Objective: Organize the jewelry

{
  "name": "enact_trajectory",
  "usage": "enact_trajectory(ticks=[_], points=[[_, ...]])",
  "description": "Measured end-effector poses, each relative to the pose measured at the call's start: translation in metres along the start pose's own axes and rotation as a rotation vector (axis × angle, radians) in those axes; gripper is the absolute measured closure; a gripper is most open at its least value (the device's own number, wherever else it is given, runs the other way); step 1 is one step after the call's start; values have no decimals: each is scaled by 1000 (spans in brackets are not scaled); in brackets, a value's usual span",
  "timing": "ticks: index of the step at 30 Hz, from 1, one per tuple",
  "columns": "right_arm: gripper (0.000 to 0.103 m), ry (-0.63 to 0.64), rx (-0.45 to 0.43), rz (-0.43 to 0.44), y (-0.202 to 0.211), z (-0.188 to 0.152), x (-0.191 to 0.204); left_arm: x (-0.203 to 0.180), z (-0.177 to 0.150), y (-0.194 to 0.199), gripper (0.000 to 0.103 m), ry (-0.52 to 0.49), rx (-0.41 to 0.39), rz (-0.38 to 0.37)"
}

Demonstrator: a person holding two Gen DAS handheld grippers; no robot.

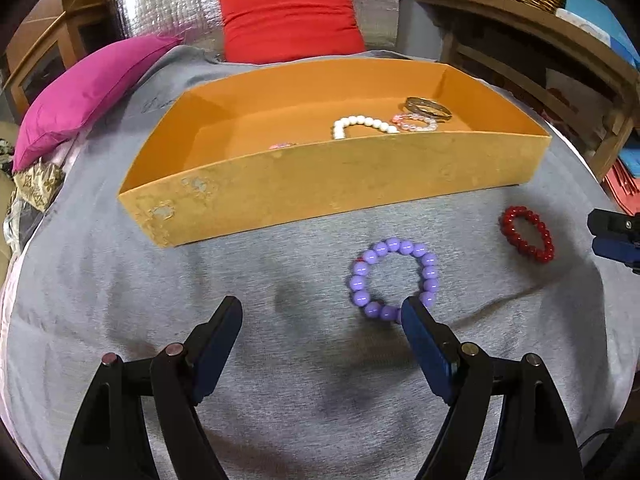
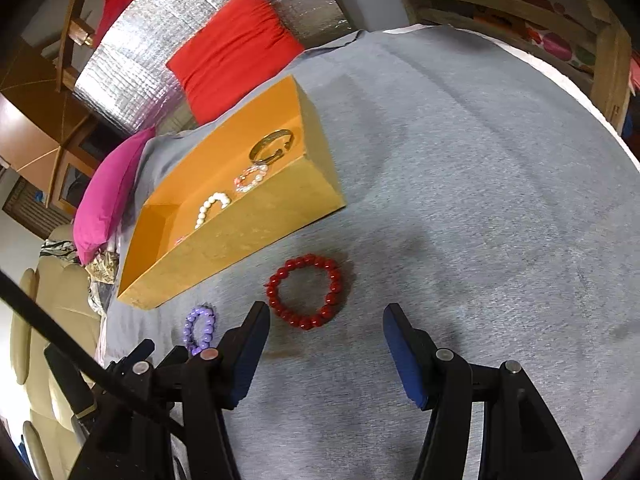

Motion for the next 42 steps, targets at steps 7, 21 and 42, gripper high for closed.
enact_trajectory(ticks=[7,21,42], points=[[40,-2,15,-23,-7,-1,-4,-9,3,-4,21,-10,4,11],[40,66,42,-101,-36,-3,2,-12,10,-6,21,-8,-3,28],[89,287,-6,-294,-59,6,15,-11,8,-23,21,42,37,-17]])
Point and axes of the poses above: each gripper's, at about its wrist camera, not at the fingertips, and y roughly against the way its jaws point, x to its left, z to its top, the point moved 9 cm from there along -y, roughly the way its jaws point, and after that the axes turned 4 degrees about z, right-handed, at the moved point
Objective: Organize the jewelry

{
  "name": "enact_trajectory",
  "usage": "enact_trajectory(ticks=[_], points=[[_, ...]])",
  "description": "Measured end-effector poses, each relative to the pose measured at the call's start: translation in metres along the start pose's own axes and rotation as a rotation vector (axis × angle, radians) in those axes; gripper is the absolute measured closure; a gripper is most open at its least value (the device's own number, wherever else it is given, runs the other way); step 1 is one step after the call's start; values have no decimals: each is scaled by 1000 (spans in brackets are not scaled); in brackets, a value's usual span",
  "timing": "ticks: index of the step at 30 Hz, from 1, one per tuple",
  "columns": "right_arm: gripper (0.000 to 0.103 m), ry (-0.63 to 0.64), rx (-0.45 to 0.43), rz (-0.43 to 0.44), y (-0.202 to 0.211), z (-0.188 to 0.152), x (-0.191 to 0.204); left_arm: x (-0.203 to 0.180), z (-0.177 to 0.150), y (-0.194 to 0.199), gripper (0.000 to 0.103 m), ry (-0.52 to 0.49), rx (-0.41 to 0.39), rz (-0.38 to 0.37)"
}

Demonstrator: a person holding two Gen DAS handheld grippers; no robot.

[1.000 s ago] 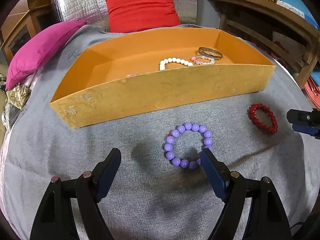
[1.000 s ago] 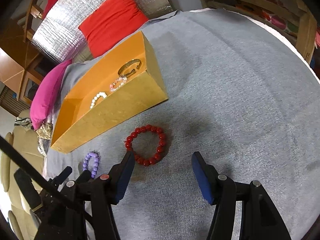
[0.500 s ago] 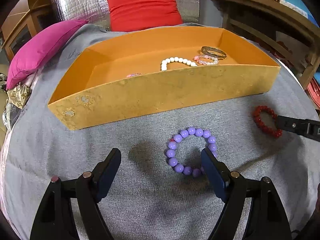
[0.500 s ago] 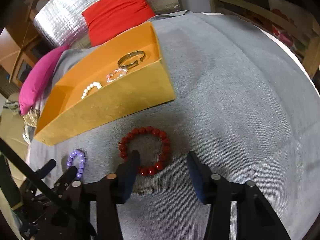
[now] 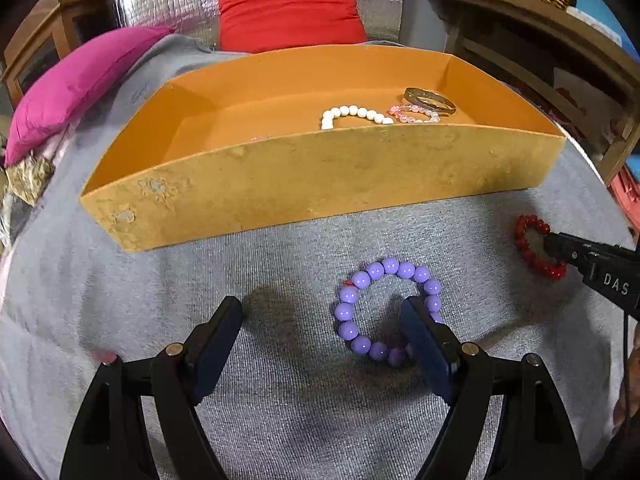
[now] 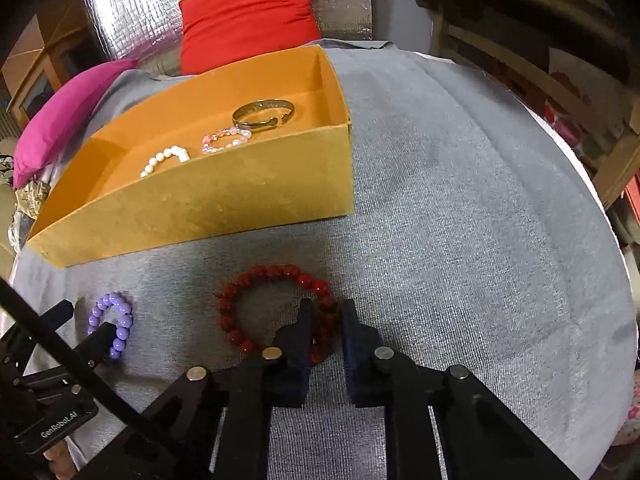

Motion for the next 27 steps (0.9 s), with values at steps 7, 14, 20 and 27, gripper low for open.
enact_trajectory(ticks=[7,14,20,27], points=[[89,-17,9,-11,-4,0,2,8,-5,1,27,20,0,-26],[89,-38,15,29,-5,1,14,14,-7,7,64,-39,-30,-9],[89,-4,15,100,-6,0,45,41,-9,8,71,-14,-25,31],[89,68,29,172,-11,-8,85,70,-16,10,74,5,-26,68]])
Point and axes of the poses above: each gripper's, at about its wrist camera, not at the fingertips, and y roughly against the way its jaws point, x to its left, z to its top, the point moved 9 cm from there along -y, roughly the way its jaws point, and after that the axes turned 4 degrees about z, right-handed, at the moved point
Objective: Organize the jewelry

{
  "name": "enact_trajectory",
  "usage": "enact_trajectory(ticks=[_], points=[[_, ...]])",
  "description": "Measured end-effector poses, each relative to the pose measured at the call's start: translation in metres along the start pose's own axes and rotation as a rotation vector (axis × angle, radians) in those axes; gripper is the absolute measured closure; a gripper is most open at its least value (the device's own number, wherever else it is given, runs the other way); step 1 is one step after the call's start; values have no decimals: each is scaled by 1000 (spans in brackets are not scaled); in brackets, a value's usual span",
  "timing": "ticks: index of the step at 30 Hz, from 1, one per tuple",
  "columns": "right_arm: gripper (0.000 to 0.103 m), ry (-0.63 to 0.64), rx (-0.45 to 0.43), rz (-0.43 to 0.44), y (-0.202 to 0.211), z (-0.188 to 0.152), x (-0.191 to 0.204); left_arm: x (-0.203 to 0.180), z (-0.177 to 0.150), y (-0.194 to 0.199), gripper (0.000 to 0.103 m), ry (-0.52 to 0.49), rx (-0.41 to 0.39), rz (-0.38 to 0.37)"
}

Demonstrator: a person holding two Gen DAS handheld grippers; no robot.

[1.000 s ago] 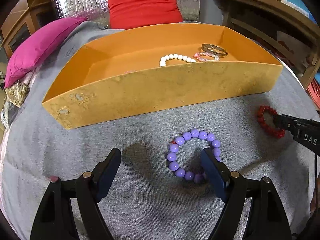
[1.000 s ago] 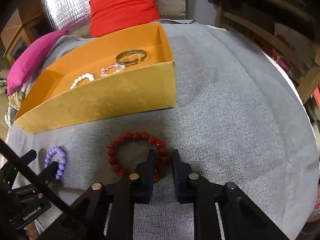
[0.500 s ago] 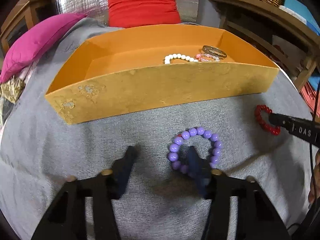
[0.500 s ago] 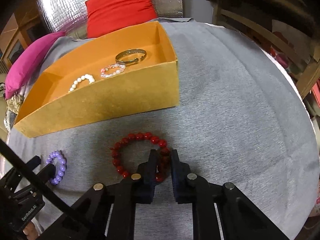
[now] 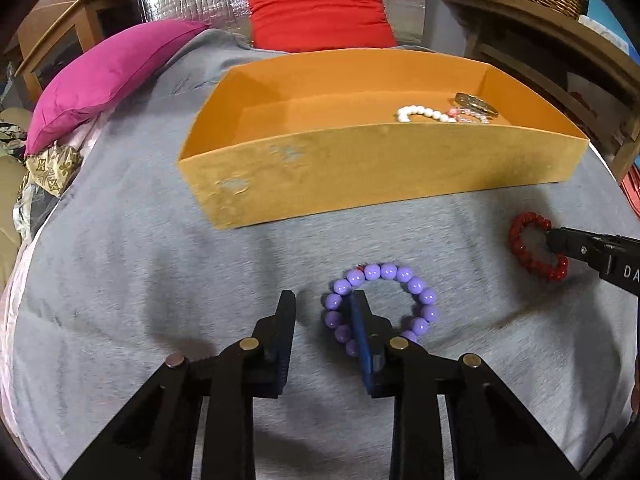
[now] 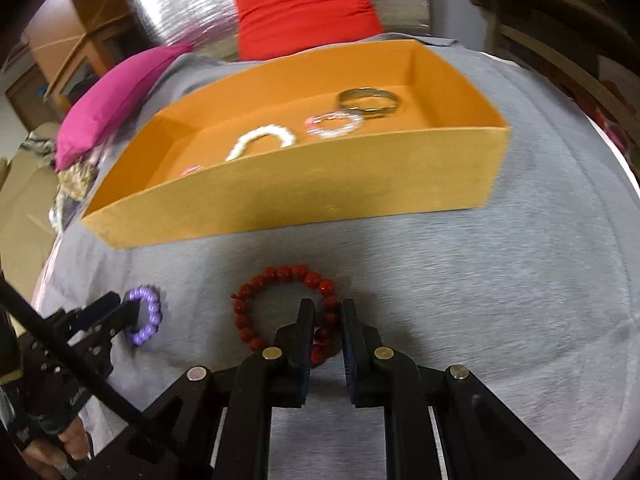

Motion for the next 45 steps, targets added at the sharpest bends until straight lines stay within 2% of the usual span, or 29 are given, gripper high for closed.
enact_trajectory(ticks=[6,7,9,10,18,22,27,30,31,32,38,43,45], points=[[87,2,5,23,4,-6,-1,14,-3,-3,71,28,23,-3],[87,-5,7,27,5,-6,-3,15,-4,-4,68,27,26,-4],[87,-13,9,32,4,-3,-9,15,-5,-4,49,23,28,7],[87,-16,9,34,5,-3,-10,15,-6,-3,47,20,24,12],[85,-37,2,46,12,-1,-16,16,-7,-2,45,5,25,11],[80,-21,-13,46,18,-1,-18,18,-9,-1,44,3,25,8],[78,-15,5,41,13,-4,-15,21,-11,3,44,4,27,-11],[60,6,-1,49,15,-4,-8,26,-12,5,44,9,19,-9],[47,18,-7,49,15,-5,-4,28,-12,6,44,12,20,-15],[44,29,-10,49,16,-6,-3,29,-13,6,44,18,22,-25],[44,108,4,34,11,-14,15,31,-18,9,44,27,26,-58],[45,207,2,-54,6,-19,25,21,-18,13,44,0,10,-80],[45,225,-1,-78,4,-21,25,17,-18,12,52,-10,12,-93]])
Point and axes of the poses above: each gripper's, at about its wrist camera, not at the fingertips, and y roughly against the way its jaws point, x to its left, z to its top, the point moved 9 cm from there along -y, roughly the way its jaws point, and after that the axes turned 4 degrees about z, right-handed, at the moved point
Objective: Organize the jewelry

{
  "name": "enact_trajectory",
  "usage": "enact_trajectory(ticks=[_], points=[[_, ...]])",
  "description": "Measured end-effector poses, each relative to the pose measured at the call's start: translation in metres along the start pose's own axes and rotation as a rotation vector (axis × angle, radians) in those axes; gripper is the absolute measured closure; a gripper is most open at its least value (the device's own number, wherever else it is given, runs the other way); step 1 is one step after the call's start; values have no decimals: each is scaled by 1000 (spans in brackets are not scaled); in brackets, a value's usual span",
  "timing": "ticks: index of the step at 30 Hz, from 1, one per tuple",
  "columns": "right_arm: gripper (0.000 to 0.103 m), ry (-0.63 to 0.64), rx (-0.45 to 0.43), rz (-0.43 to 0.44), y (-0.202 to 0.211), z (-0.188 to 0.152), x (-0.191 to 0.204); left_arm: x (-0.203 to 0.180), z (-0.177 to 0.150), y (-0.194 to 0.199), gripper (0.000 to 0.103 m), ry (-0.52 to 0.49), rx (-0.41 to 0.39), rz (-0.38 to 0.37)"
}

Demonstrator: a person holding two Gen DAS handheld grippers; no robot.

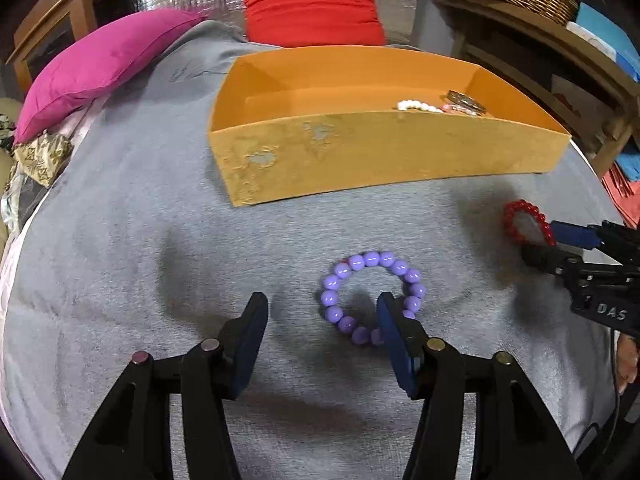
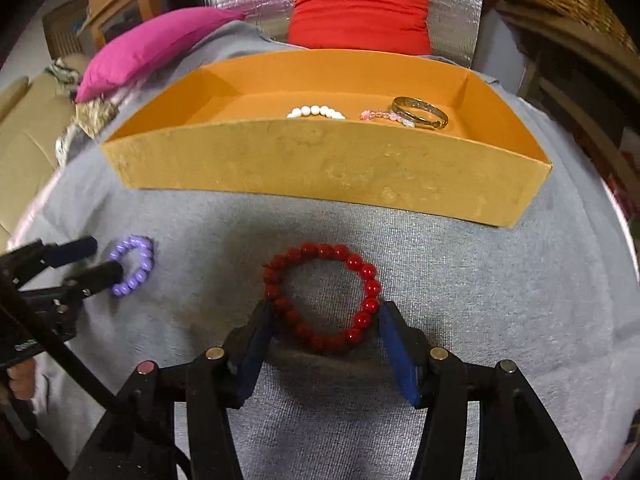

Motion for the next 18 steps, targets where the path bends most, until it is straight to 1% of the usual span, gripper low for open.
enact_trajectory(ticks=[1,2,3,5,6,8,9,12,13,15,18], points=[[47,8,-5,-10,1,0,1,-2,0,-1,56,1,5,-13],[52,14,-9,-17,1,-1,1,-4,-1,-3,61,6,15,-32],[54,18,-13,-21,1,-1,1,-5,-1,-4,65,8,18,-38],[61,19,-19,-27,2,-1,0,-6,-1,-6,71,5,16,-37],[62,21,-20,-30,2,-2,0,-7,-1,-6,75,4,15,-41],[68,14,-23,-31,3,-2,-3,-9,0,-5,80,6,14,-52],[69,11,-24,-30,4,-1,-4,-10,-1,-5,83,4,12,-52],[73,5,-25,-18,5,-1,-7,-9,0,-4,85,6,8,-52],[74,0,-25,-9,6,-1,-8,-9,0,-4,86,7,8,-52],[75,-12,-23,8,5,1,-11,-8,1,-4,91,11,5,-52],[76,-40,-23,40,4,3,-15,-8,3,-3,93,19,-1,-68]])
Point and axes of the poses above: each gripper's, at about its wrist camera, not at the fingertips, and y roughly against the way its jaws point, x to its left, z to its top, the point moved 9 cm from there along -y, roughly the way its jaws point, and after that the axes turned 4 degrees about z, right-handed, at the moved point
